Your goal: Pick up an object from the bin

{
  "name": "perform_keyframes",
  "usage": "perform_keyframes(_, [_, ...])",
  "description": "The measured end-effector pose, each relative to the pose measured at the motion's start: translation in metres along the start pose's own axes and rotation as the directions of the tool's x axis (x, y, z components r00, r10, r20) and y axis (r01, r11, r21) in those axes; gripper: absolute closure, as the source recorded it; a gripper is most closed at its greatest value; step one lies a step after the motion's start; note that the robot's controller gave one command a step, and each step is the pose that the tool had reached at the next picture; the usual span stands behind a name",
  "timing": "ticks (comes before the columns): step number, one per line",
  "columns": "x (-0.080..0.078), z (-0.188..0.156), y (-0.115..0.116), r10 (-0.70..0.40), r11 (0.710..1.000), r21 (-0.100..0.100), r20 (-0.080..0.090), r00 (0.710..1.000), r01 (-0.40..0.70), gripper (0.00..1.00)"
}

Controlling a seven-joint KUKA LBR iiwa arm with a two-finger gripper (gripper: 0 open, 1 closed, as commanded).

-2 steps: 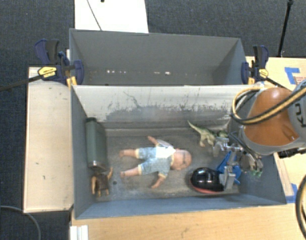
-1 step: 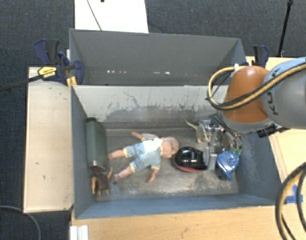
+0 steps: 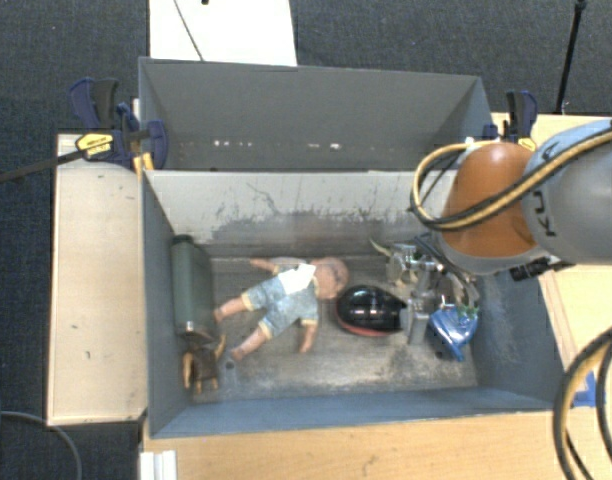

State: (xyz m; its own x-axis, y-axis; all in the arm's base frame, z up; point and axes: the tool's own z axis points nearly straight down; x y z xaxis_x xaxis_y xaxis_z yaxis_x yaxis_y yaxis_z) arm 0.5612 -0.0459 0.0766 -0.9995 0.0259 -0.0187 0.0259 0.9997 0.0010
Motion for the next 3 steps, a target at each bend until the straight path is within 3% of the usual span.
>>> perform_keyframes(1, [0.008, 0.006, 0.067, -0.362, 0.932, -0.005, -0.015, 0.932, 0.362, 1.0])
perform_keyframes(2, [0.008, 0.006, 0.068, -0.362, 0.932, -0.005, -0.015, 0.932, 0.362, 1.0])
perform_keyframes(3, [0.008, -0.044, 0.069, -0.364, 0.931, -0.008, -0.024, 0.931, 0.364, 1.0])
